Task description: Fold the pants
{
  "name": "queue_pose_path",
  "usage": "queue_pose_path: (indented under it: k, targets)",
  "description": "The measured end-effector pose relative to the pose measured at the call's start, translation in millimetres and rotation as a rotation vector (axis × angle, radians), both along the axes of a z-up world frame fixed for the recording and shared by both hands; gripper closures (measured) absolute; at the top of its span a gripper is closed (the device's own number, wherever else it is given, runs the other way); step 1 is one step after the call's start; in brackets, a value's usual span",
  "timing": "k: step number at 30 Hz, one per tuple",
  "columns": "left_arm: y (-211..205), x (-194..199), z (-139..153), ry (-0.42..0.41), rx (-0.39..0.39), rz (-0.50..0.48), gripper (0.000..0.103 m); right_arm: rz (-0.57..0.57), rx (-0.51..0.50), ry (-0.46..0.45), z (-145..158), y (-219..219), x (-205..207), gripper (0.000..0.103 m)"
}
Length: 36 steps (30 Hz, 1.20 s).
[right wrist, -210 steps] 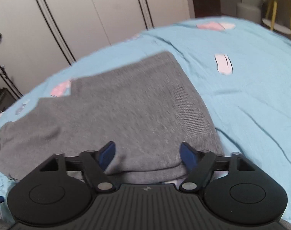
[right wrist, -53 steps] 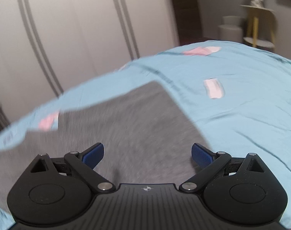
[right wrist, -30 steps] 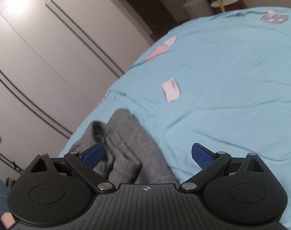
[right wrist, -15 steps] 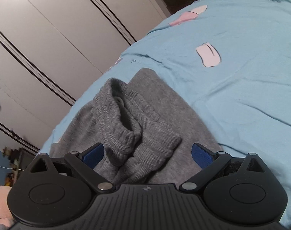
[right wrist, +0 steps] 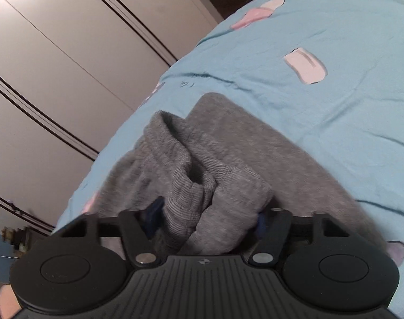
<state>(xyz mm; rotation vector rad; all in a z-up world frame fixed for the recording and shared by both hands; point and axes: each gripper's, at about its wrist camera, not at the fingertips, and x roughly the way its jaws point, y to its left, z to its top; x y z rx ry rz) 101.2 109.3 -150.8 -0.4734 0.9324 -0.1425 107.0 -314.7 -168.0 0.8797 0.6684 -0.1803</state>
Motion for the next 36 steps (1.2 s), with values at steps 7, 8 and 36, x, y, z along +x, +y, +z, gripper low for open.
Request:
queue_pose_path:
  k: [7, 8, 36]
  targets:
    - [8, -3, 0, 0.021, -0.042, 0.042, 0.008, 0.028, 0.089, -0.317, 53, -8, -57, 0.059]
    - [9, -3, 0, 0.021, -0.043, 0.042, 0.008, 0.010, 0.055, -0.292, 48, -12, -65, 0.059]
    - [-62, -1, 2, -0.038, 0.187, -0.261, 0.018, -0.014, 0.049, -0.004, -12, -34, -62, 0.047]
